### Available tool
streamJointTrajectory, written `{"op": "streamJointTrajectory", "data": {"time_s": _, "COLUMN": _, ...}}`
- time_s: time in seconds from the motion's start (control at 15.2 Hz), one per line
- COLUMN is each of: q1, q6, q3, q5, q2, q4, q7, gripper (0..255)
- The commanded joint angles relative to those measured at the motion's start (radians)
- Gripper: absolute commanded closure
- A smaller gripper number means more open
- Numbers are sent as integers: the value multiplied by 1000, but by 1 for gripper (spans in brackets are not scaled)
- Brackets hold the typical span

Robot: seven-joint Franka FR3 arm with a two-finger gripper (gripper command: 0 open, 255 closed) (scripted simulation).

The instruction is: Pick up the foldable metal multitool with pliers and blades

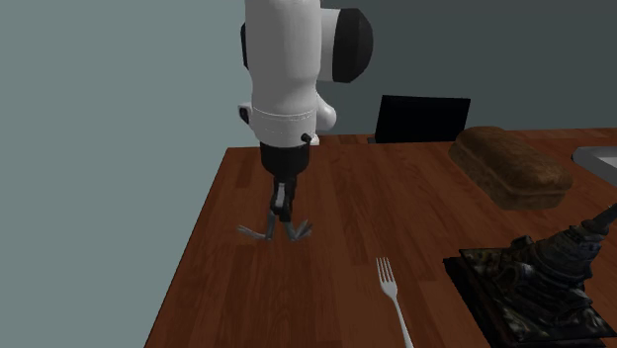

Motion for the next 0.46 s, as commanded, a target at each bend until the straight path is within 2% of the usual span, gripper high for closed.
{"op": "streamJointTrajectory", "data": {"time_s": 0.0, "q1": 20, "q6": -43, "q3": -2, "q5": -11, "q2": 20, "q4": 63, "q7": 0, "gripper": 255}}
{"op": "streamJointTrajectory", "data": {"time_s": 0.26, "q1": 59, "q6": -126, "q3": -8, "q5": -33, "q2": 62, "q4": 189, "q7": -6, "gripper": 255}}
{"op": "streamJointTrajectory", "data": {"time_s": 0.4, "q1": 60, "q6": -130, "q3": -8, "q5": -33, "q2": 64, "q4": 194, "q7": -6, "gripper": 255}}
